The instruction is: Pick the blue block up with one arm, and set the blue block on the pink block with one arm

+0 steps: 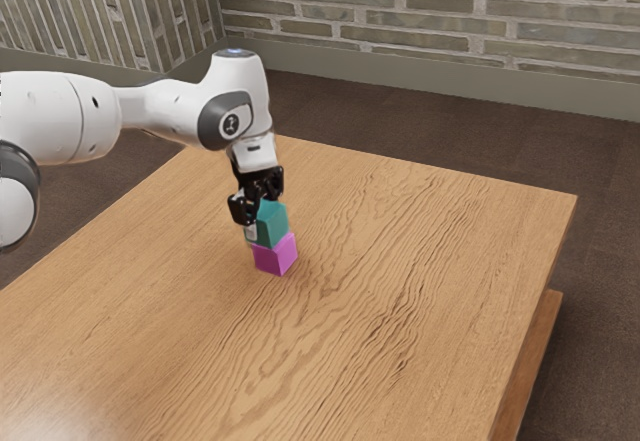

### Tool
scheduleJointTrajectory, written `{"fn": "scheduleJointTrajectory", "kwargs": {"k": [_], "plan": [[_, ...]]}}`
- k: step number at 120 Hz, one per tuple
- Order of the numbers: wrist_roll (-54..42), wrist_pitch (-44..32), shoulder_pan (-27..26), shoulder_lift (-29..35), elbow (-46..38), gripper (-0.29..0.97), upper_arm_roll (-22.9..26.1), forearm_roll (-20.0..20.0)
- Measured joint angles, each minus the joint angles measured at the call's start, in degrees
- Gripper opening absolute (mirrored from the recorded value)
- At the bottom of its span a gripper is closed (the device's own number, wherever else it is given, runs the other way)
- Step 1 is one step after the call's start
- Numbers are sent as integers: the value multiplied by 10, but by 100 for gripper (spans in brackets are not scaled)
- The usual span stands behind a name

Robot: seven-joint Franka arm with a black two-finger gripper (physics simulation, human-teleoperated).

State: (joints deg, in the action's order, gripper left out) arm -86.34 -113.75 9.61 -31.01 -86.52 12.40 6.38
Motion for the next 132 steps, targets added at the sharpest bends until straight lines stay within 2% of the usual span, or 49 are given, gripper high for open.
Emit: {"fn": "scheduleJointTrajectory", "kwargs": {"k": [54, 82, 108, 132], "plan": [[-13, 0, 2, -51, 56, 29, -9, -6], [-10, 0, 2, -51, 56, 29, -9, -9], [-9, 5, 2, -52, 56, 52, -9, -15], [-9, 7, 10, -41, 50, 62, -8, -18]]}}
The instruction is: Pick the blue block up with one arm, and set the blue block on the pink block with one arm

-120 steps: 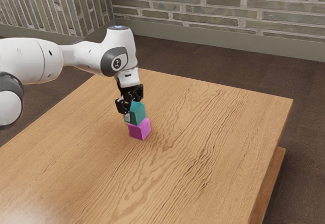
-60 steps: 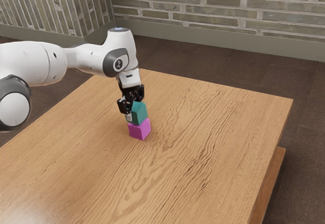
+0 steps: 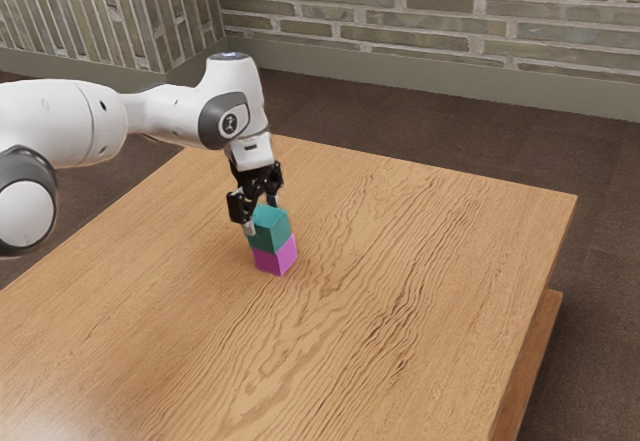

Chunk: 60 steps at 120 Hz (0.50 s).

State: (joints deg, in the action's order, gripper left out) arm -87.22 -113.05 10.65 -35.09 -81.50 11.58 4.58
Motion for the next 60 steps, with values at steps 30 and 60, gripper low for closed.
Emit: {"fn": "scheduleJointTrajectory", "kwargs": {"k": [30, 60], "plan": [[0, 2, -4, 54, -15, 66, 4, -9], [42, 116, -44, 314, -96, 67, -5, -17]]}}
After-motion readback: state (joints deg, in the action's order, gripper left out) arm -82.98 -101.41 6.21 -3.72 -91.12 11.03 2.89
